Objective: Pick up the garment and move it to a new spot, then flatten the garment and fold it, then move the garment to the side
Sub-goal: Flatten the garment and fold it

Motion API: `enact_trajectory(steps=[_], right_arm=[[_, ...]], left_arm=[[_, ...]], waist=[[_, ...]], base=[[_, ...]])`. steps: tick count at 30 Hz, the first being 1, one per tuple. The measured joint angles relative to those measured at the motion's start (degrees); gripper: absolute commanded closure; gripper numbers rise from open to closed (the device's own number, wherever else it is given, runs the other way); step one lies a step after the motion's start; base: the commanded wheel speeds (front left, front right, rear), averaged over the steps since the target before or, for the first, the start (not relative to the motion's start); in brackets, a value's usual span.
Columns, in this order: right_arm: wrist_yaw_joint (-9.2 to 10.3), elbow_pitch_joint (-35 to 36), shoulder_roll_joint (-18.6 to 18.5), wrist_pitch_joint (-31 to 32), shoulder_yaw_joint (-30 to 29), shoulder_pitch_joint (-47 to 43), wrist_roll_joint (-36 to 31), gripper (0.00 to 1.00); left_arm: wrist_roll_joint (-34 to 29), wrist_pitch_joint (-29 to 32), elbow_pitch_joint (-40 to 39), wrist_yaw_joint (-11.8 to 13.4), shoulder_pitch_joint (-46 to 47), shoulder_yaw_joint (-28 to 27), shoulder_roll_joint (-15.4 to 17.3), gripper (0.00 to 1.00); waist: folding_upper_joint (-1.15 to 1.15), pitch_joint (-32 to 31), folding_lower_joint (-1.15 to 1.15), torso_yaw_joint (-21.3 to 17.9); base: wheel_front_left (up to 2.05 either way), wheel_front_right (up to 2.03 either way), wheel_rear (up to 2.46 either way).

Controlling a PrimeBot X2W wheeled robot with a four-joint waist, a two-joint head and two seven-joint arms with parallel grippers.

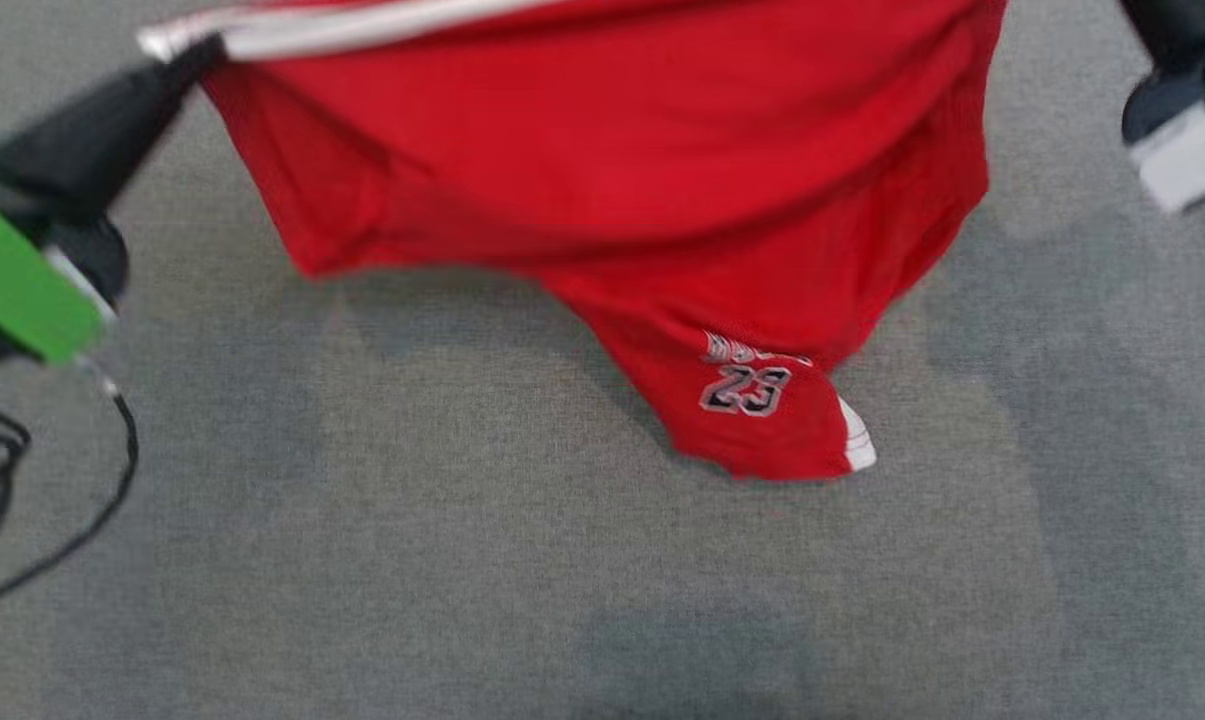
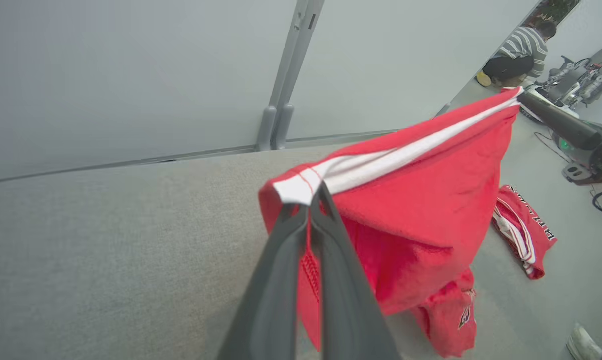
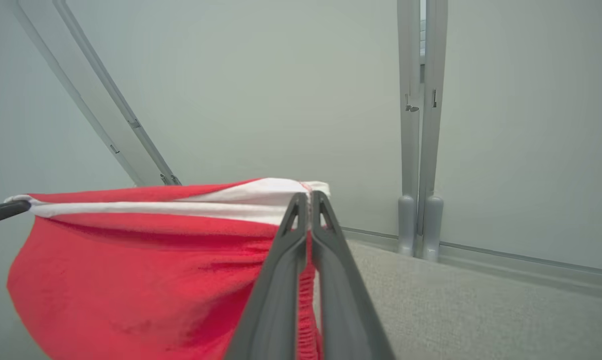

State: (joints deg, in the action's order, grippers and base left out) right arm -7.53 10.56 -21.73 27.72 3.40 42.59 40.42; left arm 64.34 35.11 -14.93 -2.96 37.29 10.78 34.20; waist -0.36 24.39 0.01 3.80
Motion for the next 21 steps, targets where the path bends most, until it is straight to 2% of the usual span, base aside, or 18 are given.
enact_trajectory(steps=[3,5,8,12,16,21], right_arm=[[-0.02,-8.5,5.7,-1.3,-1.7,15.2,-4.5,1.0],[-0.02,-15.2,9.8,-3.8,-3.1,24.5,-8.6,1.0],[-0.02,-24.8,14.9,-9.8,-6.1,36.5,-15.8,1.0],[-0.04,-33.7,18.2,-17.9,-10.3,50.8,-22.8,1.0],[-0.02,-40.3,18.9,-21.7,-9.9,54.6,-23.7,1.0],[0.0,-41.3,18.7,-22.4,-4.3,49.2,-20.8,1.0]], left_arm=[[-1.5,1.3,7.4,1.5,14.6,0.6,-1.5,1.0],[-4.0,-0.1,13.9,2.0,23.7,1.5,-4.2,1.0],[-9.1,-5.5,23.1,1.4,35.0,3.1,-8.0,1.0],[-14.8,-15.7,31.8,-0.5,47.5,3.6,-11.8,1.0],[-18.6,-23.9,38.7,-2.9,51.4,5.4,-13.2,1.0],[-19.0,-28.5,41.6,-4.2,49.1,9.0,-12.7,1.0]], waist=[[0.0,3.4,0.0,0.1],[0.0,5.6,0.0,0.1],[0.0,8.6,0.01,0.2],[0.0,12.3,0.01,0.4],[0.0,15.6,0.01,0.4],[0.0,18.0,0.01,0.0]], base=[[0.0,0.0,0.0],[0.0,0.0,0.0],[0.0,0.0,0.0],[0.0,0.0,0.0],[0.0,0.0,0.0],[0.0,0.0,0.0]])
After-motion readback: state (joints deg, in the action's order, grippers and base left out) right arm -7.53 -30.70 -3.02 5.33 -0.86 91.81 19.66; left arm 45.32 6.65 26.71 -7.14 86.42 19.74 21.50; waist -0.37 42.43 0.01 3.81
